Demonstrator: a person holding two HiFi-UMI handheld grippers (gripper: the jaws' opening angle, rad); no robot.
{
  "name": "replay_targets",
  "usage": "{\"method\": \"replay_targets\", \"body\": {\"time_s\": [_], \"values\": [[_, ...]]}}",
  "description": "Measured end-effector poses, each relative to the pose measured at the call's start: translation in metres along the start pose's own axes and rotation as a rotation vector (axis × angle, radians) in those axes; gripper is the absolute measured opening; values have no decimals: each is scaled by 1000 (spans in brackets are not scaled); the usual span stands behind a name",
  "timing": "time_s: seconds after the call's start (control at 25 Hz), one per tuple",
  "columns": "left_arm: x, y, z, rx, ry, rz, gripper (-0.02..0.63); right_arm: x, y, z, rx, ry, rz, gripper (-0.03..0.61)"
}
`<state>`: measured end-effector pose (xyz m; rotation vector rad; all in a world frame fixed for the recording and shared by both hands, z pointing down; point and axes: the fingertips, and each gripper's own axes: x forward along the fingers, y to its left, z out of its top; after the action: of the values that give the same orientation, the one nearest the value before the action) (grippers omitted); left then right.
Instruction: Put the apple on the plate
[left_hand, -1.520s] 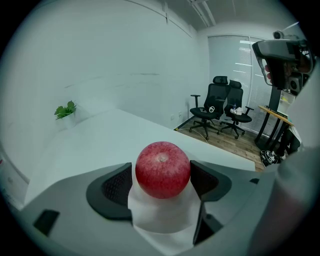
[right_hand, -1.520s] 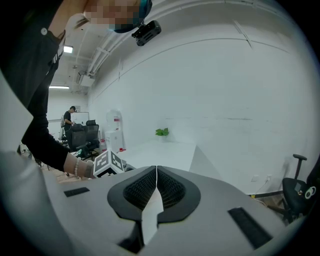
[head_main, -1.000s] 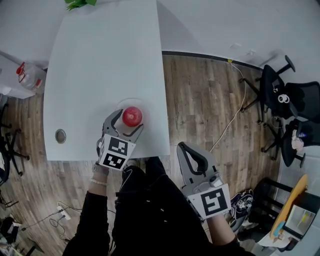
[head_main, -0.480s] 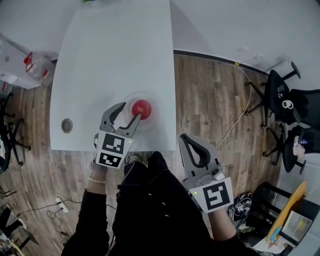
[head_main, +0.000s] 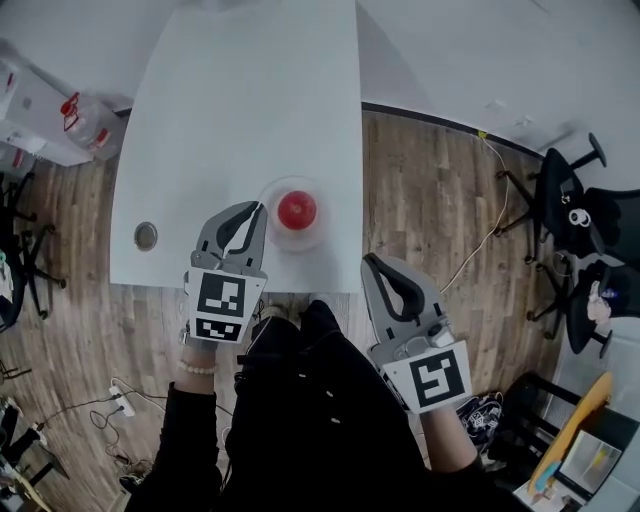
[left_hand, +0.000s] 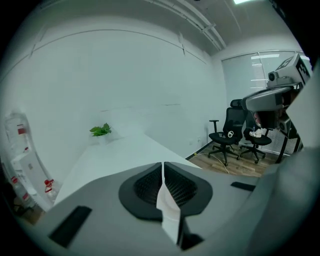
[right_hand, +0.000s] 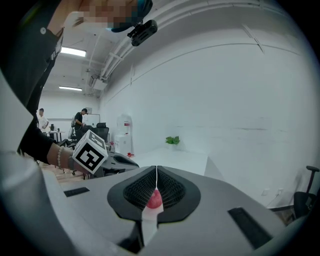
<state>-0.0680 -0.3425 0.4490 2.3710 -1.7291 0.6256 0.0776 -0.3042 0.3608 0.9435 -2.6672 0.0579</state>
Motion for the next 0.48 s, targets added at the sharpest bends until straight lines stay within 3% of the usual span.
{"method": "replay_targets", "body": {"time_s": [0.48], "values": [[-58,13,48,11,-98,82,17,2,5,29,-50,-66,1,41]]}}
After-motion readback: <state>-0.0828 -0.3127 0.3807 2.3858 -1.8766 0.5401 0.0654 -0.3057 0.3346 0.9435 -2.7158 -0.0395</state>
